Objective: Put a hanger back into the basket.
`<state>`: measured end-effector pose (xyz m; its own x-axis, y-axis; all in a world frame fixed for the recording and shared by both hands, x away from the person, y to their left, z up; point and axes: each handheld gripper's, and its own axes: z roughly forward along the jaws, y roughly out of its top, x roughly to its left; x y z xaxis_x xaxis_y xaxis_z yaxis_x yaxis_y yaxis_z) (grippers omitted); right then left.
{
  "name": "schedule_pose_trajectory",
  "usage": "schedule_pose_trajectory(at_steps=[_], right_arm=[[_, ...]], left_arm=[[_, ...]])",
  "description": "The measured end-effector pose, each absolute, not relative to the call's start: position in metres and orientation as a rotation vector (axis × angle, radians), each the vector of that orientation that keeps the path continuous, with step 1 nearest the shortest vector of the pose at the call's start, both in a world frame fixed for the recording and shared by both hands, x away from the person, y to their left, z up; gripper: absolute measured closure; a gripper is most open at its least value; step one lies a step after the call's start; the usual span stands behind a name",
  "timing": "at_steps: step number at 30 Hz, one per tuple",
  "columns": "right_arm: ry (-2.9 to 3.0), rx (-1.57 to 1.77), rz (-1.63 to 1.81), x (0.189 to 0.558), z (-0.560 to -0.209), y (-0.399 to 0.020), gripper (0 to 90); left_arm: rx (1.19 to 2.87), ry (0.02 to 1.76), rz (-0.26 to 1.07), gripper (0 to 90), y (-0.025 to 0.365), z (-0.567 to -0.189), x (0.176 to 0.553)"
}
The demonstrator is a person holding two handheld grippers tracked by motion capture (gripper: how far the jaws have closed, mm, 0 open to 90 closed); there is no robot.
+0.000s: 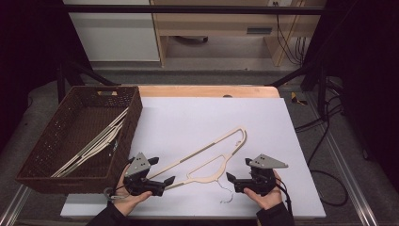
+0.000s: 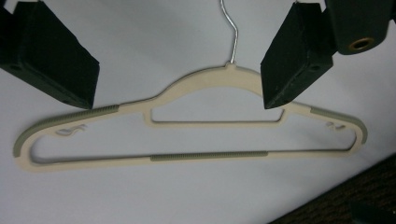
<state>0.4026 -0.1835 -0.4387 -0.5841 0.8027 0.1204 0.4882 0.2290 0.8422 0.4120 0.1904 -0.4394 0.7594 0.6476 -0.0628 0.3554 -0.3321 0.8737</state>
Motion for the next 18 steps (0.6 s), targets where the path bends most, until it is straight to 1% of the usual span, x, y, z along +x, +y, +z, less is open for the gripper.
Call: schedule_pose_trajectory(at_steps=[4, 12, 18], right_arm=[[2.212, 1.195, 1.252, 0.403, -0.444, -0.176, 17.9], [2.332, 1.146, 1.135, 0.401, -0.459, -0.154, 35.0], [2.391, 1.155, 1.056, 0.401, -0.470, -0.140, 44.6]], left_arm=[[1.967, 0.756, 0.349, 8.8, 0.189, -0.443, 0.413], [1.982, 0.752, 0.333, 8.7, 0.188, -0.446, 0.413], [1.978, 0.752, 0.334, 8.8, 0.188, -0.446, 0.413]])
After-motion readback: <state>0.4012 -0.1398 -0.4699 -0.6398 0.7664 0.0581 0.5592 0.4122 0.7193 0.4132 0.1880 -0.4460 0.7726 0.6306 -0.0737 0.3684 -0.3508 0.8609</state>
